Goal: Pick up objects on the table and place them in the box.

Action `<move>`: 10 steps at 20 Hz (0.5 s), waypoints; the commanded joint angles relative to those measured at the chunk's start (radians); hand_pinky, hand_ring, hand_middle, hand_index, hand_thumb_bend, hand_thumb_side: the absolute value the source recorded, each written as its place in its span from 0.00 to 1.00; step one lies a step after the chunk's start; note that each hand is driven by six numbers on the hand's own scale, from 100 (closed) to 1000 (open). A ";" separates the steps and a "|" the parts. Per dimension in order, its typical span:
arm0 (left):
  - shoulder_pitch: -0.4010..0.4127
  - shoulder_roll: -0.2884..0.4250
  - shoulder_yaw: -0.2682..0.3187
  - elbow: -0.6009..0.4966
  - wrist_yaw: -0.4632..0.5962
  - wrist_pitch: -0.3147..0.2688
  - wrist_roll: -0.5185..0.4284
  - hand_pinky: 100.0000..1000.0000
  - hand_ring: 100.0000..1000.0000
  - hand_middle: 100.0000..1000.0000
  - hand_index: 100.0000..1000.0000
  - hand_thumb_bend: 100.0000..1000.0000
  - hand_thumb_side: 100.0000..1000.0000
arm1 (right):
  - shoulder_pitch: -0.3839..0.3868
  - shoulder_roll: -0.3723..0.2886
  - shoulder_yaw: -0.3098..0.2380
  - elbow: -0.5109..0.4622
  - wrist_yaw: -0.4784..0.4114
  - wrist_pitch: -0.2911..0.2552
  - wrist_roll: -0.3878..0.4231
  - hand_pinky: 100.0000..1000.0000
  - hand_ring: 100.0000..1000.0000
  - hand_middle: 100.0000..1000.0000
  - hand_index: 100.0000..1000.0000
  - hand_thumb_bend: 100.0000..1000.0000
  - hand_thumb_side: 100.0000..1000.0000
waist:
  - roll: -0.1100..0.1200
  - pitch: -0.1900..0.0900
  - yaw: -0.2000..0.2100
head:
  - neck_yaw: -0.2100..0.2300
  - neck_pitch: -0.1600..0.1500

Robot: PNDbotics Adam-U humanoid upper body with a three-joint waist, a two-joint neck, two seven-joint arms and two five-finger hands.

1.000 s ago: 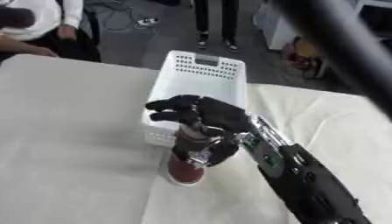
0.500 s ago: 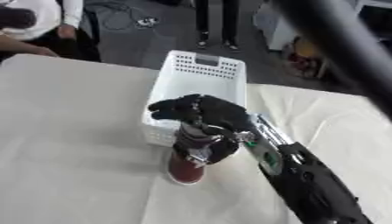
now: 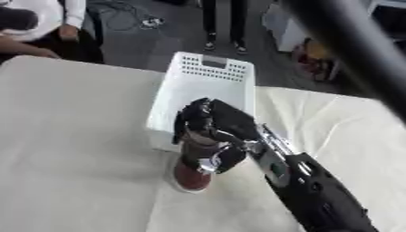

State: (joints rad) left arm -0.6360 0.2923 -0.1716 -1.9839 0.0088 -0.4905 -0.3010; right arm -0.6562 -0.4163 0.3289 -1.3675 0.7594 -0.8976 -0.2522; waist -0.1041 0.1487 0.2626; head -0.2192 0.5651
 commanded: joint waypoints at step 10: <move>-0.038 -0.011 0.008 -0.016 -0.001 -0.007 -0.003 0.87 0.77 0.89 0.92 0.24 0.83 | -0.008 0.038 0.030 -0.018 0.094 -0.009 -0.341 0.00 0.00 0.00 0.00 0.28 0.91 | 0.017 0.024 0.004 | -0.001 -0.047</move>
State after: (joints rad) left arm -0.6556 0.2828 -0.1712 -1.9839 0.0088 -0.4933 -0.3025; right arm -0.6615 -0.3846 0.3455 -1.3976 0.8323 -0.7925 -0.4482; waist -0.0930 0.1822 0.2642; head -0.2194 0.5359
